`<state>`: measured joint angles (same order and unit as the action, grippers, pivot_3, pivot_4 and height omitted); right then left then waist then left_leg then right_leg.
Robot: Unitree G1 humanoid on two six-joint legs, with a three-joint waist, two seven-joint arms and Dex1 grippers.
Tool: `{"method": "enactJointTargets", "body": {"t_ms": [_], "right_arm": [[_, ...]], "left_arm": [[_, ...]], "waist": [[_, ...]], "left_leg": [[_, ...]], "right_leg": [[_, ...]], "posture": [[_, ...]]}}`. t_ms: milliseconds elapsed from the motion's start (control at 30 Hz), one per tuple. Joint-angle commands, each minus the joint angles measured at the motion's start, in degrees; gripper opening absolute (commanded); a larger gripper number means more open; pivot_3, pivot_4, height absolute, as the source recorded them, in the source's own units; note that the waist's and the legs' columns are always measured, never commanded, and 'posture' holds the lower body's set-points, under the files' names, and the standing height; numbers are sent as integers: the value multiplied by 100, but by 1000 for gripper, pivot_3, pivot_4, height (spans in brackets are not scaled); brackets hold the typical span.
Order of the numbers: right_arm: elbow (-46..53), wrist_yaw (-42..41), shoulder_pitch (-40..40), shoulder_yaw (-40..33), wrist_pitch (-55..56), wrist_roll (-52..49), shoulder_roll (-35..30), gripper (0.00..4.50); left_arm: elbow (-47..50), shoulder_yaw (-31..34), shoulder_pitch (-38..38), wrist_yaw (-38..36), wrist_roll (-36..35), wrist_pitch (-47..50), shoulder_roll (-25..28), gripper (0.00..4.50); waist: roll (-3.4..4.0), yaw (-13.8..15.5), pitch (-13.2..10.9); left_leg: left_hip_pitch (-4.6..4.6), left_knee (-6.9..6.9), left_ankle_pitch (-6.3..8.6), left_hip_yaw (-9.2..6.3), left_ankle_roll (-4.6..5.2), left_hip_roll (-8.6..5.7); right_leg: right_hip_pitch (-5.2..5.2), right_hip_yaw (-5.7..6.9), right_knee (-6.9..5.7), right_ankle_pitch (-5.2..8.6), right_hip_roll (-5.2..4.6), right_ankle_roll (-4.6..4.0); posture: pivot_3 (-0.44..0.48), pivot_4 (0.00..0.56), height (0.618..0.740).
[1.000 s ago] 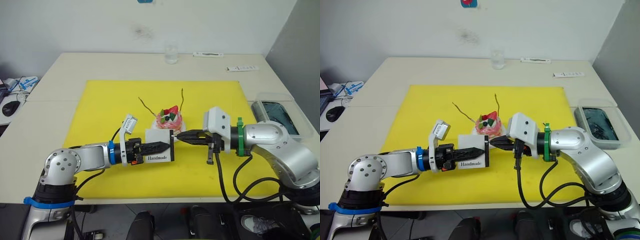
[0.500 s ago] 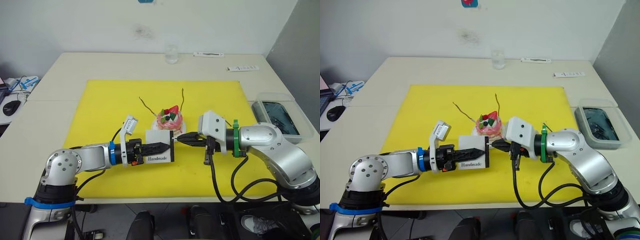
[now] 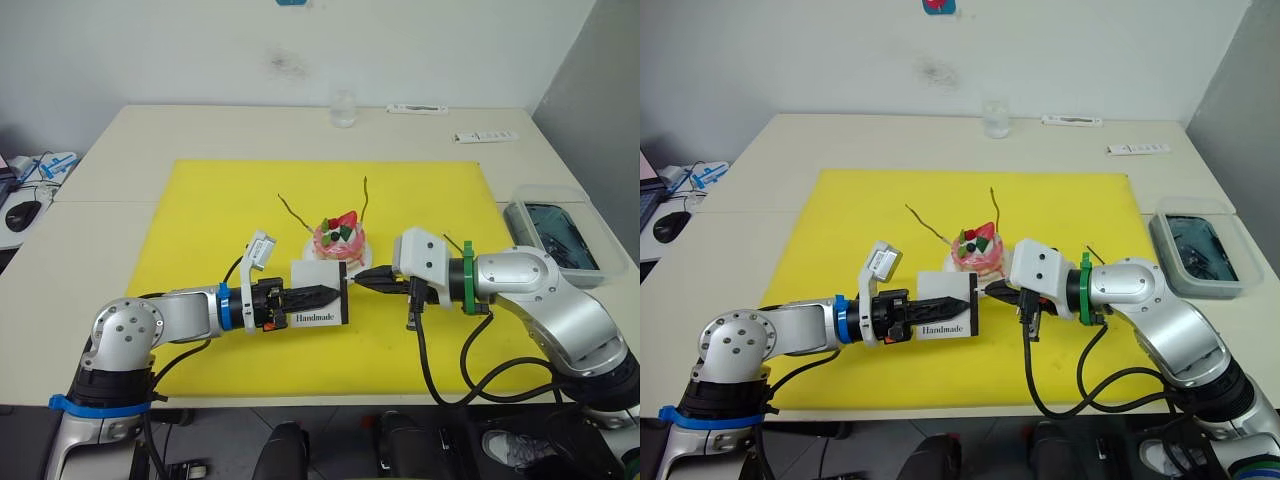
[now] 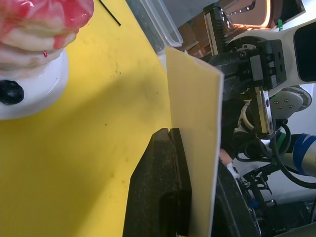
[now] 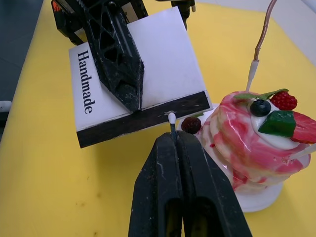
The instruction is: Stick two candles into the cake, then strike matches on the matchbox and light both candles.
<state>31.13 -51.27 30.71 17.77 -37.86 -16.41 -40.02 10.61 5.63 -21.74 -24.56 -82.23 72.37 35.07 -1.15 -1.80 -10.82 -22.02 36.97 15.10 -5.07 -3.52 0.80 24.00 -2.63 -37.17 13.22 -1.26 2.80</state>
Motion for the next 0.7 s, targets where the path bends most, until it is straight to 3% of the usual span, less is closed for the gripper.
{"method": "enactJointTargets", "body": {"t_ms": [33, 567, 700], "right_arm": [[38, -64, 12, 91, 130, 125, -36, 17], [-22, -279, -3, 363, 355, 391, -64, 17], [305, -708, -326, 641, 569, 547, -526, 17]], "left_arm": [[146, 71, -48, -165, -14, -22, 7, 0], [140, 93, -108, -261, 158, -18, -79, 0], [-3, 271, -241, -212, 193, -106, -73, 0]], "waist": [[0, 1, 0], [0, -1, 0], [-2, 20, 1]], "left_leg": [[0, 0, 0, 0, 0, 0], [0, 0, 0, 0, 0, 0], [0, 0, 0, -1, 0, 0]], "right_leg": [[0, 0, 0, 0, 0, 0], [0, 0, 0, 0, 0, 0], [-1, 1, 1, 0, 0, 0]], "posture": [[0, 150, 740], [0, 150, 740], [0, 150, 740]]}}
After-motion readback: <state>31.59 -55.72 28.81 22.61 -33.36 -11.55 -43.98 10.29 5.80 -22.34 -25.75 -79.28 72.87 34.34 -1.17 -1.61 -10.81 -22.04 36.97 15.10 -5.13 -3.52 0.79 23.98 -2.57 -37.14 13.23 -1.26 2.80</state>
